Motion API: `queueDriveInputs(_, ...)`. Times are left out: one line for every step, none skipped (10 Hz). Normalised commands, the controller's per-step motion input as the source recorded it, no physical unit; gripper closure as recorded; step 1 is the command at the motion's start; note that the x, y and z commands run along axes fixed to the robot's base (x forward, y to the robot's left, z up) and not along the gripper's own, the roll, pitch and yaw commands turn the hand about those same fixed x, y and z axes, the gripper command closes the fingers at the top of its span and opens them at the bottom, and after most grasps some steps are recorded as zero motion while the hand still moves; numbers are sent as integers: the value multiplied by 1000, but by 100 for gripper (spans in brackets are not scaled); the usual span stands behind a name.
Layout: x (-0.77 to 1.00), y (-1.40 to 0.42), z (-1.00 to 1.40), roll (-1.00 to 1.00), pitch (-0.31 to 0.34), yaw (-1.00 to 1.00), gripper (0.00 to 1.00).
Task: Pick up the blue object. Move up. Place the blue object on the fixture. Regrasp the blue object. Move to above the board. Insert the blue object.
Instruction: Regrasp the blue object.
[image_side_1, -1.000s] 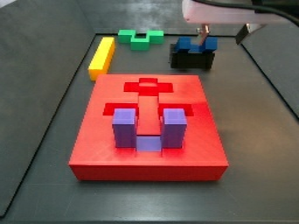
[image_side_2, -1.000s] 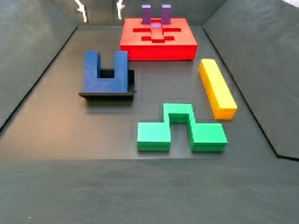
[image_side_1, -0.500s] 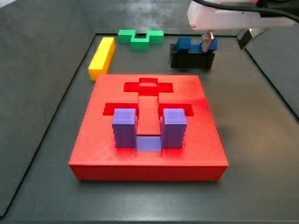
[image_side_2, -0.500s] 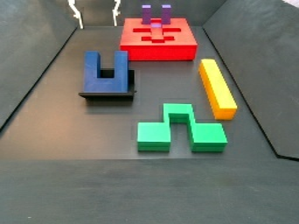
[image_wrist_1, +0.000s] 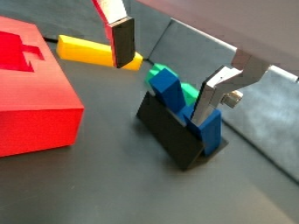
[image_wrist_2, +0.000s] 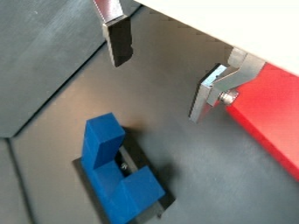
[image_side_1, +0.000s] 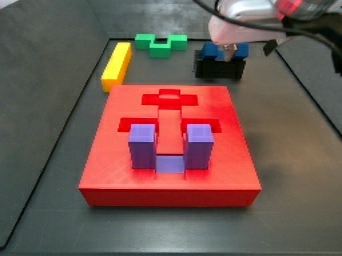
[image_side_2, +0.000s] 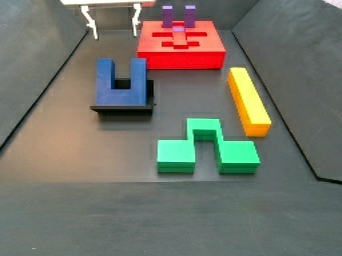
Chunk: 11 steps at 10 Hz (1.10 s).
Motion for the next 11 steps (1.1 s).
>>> queueDriveInputs(509, -89, -251, 574, 163, -126, 0)
queueDriveInputs(514, -49, -357, 389, 234, -320, 0)
queueDriveInputs(391, 0, -80, 140, 403, -469, 0)
queueDriveInputs(500, 0, 0, 0, 383, -414, 0)
queueDriveInputs(474, 57, 106, -46, 454, -434, 0)
queueDriveInputs(463, 126, 171, -80, 497, -434, 0)
queueDriveInputs(549, 131, 211, -97, 486, -371, 0)
queueDriveInputs(397, 291, 37, 0, 331, 0, 0)
queueDriveInputs(343, 411, 0, 0, 191, 209, 0)
queueDriveInputs(391, 323, 0, 406, 289, 229, 0)
queueDriveInputs(483, 266, 29, 686, 431, 131, 0)
